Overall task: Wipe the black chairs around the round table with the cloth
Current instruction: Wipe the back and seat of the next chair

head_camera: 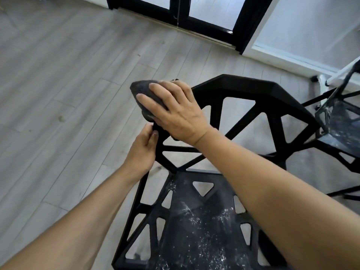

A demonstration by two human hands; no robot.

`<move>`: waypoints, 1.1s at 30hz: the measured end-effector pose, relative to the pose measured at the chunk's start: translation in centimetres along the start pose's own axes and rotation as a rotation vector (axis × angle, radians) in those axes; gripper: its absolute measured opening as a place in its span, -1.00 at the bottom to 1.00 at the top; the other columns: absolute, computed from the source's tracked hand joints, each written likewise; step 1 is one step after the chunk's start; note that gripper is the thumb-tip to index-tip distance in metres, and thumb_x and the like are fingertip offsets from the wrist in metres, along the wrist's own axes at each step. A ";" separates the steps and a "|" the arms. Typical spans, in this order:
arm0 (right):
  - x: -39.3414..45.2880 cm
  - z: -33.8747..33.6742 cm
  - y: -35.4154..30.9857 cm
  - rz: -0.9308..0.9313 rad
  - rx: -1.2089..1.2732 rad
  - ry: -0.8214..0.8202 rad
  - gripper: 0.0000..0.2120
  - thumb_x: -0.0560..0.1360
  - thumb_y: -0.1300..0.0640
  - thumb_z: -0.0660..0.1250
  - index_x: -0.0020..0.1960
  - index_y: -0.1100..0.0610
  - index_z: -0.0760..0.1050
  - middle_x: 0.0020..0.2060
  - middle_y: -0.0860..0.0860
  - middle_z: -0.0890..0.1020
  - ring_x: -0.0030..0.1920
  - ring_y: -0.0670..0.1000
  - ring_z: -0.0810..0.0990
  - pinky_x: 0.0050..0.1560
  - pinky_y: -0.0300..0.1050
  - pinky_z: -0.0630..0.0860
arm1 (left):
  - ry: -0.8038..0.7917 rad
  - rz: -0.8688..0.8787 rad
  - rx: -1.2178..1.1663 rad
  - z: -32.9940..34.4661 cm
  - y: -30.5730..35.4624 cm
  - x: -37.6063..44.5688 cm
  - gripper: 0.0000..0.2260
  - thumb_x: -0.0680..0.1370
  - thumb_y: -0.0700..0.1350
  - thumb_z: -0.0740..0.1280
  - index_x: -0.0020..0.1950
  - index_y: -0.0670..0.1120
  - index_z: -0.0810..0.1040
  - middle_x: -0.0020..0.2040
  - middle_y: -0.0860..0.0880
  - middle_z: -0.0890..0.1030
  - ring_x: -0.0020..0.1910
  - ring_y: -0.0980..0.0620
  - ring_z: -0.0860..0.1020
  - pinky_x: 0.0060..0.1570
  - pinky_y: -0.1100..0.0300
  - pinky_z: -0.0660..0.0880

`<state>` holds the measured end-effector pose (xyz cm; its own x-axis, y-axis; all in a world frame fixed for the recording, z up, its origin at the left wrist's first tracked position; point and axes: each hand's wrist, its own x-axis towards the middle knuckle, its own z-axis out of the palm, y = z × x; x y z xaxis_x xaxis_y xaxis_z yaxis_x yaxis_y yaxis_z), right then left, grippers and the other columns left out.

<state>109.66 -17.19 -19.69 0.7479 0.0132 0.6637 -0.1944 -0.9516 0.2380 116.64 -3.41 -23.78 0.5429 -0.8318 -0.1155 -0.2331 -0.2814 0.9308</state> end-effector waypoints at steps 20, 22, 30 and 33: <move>-2.9 -0.3 -1.1 0.478 -0.051 0.201 -0.44 0.53 0.33 0.31 0.47 0.01 0.29 0.41 0.09 0.24 0.45 0.16 0.31 0.40 0.16 0.34 | 0.139 -0.111 -0.033 -1.6 -0.8 -2.6 -0.76 0.70 -0.06 0.11 0.07 0.09 0.58 -0.01 0.00 0.64 0.03 0.06 0.58 0.05 0.26 0.46; -3.2 -1.7 1.0 0.397 -0.080 0.156 -0.48 0.53 0.25 0.34 0.44 -0.05 0.38 0.37 0.05 0.29 0.37 0.12 0.39 0.31 0.06 0.38 | 0.149 -0.171 -0.072 -1.7 0.3 -2.2 -0.70 0.59 0.06 0.11 0.02 0.03 0.62 0.01 -0.09 0.66 0.08 -0.07 0.60 0.23 0.03 0.49; -2.5 -6.1 6.7 0.471 -0.070 -0.065 -0.55 0.57 -0.06 0.31 0.43 0.03 0.49 0.20 0.17 0.57 0.13 0.19 0.57 0.19 0.13 0.42 | 0.301 0.304 0.503 1.1 12.4 3.3 -0.71 0.69 -0.08 0.04 0.28 -0.14 0.46 0.19 -0.16 0.57 0.17 -0.20 0.49 0.19 -0.05 0.35; -2.8 -5.8 6.9 0.452 -0.091 -0.114 -0.56 0.60 -0.06 0.27 0.45 0.04 0.48 0.17 0.21 0.57 0.07 0.21 0.57 0.14 0.12 0.45 | 0.340 0.321 0.803 3.3 11.1 3.4 -0.72 0.72 -0.04 0.03 0.04 -0.17 0.44 -0.06 -0.25 0.57 -0.07 -0.30 0.50 -0.02 -0.13 0.33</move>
<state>102.54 -21.97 -15.74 0.6389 -0.4349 0.6346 -0.5679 -0.8231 0.0077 113.28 -10.91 -15.00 0.5331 -0.7781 0.3322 -0.8330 -0.4139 0.3671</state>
